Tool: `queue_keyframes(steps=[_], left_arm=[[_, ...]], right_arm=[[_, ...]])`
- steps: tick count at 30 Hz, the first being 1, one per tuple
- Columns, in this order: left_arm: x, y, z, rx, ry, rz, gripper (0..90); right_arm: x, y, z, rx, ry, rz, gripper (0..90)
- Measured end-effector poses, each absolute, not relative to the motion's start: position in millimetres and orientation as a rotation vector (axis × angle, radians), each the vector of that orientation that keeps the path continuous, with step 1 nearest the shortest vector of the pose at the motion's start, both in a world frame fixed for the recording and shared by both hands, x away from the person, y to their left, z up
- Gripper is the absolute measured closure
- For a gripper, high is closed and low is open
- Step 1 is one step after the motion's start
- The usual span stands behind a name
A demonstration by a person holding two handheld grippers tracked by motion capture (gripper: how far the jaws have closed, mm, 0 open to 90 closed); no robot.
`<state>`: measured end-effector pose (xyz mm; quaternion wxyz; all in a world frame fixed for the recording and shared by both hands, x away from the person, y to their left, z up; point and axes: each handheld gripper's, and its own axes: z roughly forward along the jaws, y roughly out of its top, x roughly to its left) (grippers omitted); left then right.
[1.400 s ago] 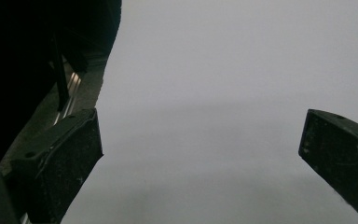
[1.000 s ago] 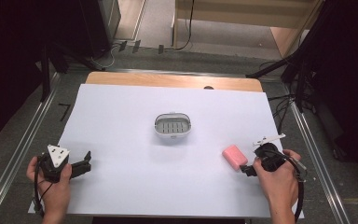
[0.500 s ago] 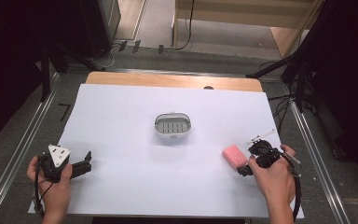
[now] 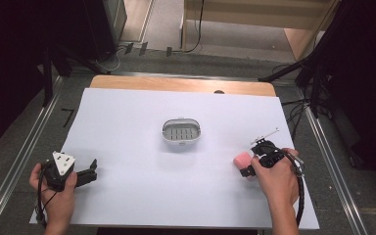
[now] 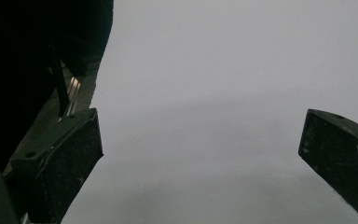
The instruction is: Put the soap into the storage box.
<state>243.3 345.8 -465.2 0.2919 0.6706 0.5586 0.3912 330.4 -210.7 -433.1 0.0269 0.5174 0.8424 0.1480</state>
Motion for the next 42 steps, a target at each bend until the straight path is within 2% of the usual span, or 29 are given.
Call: queue_keyframes(steps=[6, 9, 12, 15, 23, 42], left_arm=[[243.5, 345.7, -465.1, 1.794, 1.489, 1.039, 0.0], [243.5, 345.8, -465.0, 1.796, 1.488, 1.038, 0.0], [243.6, 345.7, -465.0, 1.799, 1.490, 1.037, 0.0], [244.2, 345.6, -465.3, 1.802, 1.486, 1.039, 0.0], [244.3, 345.2, -465.3, 1.810, 1.487, 1.039, 0.0], [244.5, 345.3, -465.3, 1.811, 1.487, 1.035, 0.0]], right_arm=[[338.4, -202.0, -439.7, 1.619, 2.609, 0.437, 5.5], [341.6, -198.7, -442.1, 1.628, 2.607, 0.434, 13.1], [344.5, -196.5, -443.4, 1.631, 2.603, 0.428, 15.7], [345.9, -194.9, -444.1, 1.648, 2.614, 0.452, 24.7], [348.6, -192.8, -445.3, 1.688, 2.592, 0.403, 34.9], [353.9, -187.6, -448.0, 1.630, 2.615, 0.372, 38.3]])
